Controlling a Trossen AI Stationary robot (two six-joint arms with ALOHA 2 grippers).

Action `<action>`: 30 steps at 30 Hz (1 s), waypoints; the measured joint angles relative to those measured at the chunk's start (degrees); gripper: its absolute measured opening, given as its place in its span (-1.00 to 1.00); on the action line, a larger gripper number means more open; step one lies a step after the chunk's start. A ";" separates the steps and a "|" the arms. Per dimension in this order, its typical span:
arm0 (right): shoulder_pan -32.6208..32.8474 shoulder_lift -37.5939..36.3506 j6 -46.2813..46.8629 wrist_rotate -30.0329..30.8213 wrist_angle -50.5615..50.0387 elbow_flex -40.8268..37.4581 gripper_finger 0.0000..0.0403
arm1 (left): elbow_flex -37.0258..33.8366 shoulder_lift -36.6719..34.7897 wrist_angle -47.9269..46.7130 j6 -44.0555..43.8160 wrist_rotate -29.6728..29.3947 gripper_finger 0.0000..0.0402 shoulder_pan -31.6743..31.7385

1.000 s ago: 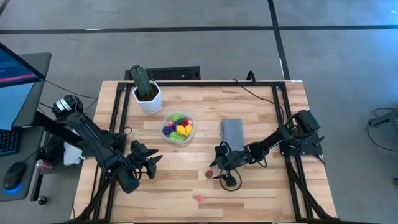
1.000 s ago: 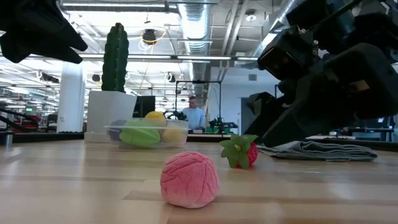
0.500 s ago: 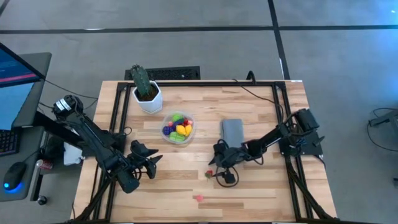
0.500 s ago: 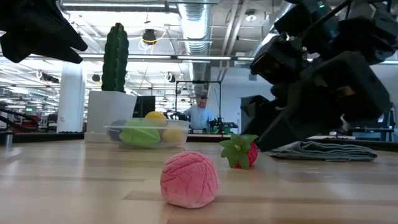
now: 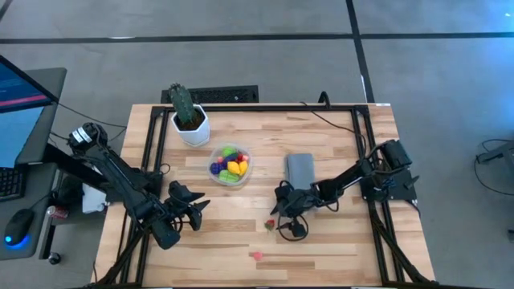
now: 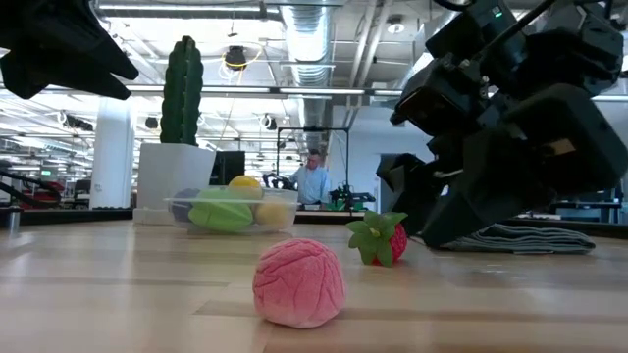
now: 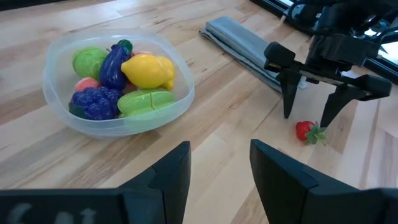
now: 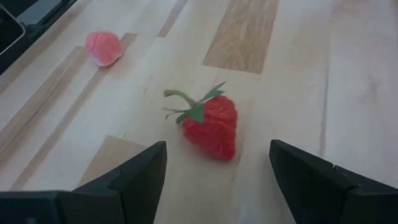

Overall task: Pick and placing Produce into tupperware
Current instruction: Put the red strawberry into the transparent container

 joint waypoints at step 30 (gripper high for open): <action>-0.47 5.33 4.73 -0.56 0.64 4.39 0.37 | 0.00 0.02 1.41 0.71 0.55 -0.23 -0.07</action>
